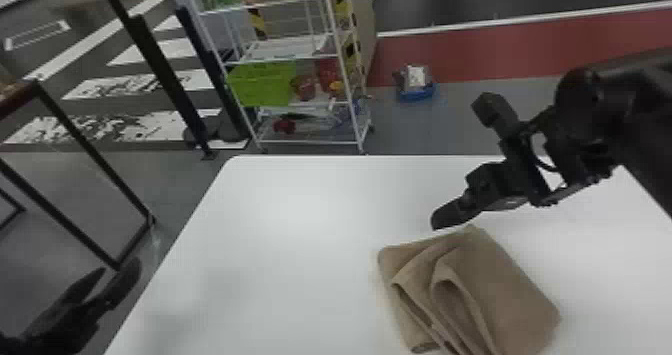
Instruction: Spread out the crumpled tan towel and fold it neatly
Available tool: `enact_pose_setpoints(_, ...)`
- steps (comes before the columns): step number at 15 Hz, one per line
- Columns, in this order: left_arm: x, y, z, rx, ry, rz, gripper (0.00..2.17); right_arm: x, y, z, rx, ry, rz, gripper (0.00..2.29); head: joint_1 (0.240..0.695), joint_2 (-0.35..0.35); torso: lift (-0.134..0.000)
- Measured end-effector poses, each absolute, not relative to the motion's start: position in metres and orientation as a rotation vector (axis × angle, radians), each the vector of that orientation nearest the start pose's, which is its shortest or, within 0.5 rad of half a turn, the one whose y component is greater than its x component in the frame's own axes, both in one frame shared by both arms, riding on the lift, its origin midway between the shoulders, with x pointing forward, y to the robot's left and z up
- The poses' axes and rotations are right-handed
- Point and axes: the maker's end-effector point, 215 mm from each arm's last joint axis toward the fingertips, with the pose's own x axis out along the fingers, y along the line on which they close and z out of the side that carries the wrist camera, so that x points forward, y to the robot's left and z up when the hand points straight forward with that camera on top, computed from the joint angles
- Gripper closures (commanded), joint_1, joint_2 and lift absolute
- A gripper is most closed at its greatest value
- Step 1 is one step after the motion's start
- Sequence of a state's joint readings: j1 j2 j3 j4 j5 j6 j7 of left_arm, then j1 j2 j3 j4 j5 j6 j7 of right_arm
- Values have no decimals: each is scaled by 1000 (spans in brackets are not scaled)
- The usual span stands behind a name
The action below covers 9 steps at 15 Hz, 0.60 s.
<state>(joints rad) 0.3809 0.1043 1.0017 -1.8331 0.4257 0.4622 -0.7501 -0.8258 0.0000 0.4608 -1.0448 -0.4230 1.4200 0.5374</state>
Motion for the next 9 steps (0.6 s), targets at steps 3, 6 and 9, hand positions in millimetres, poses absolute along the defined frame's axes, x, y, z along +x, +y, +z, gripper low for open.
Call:
enact_pose_setpoints(3,318,592,-362,-280,193,141,80,536,37,-409,122,1202,875,2162,695,350,-122)
enact_pose_setpoints(6,320,589,-364,-283,195,136,80,538,35,-415,108,1208,880,2162,695,350,-122)
enact_pose_setpoints(9,319,588,-365,-285,197,136,80,545,41,-415,117,1171,910,2159,695,350,-122)
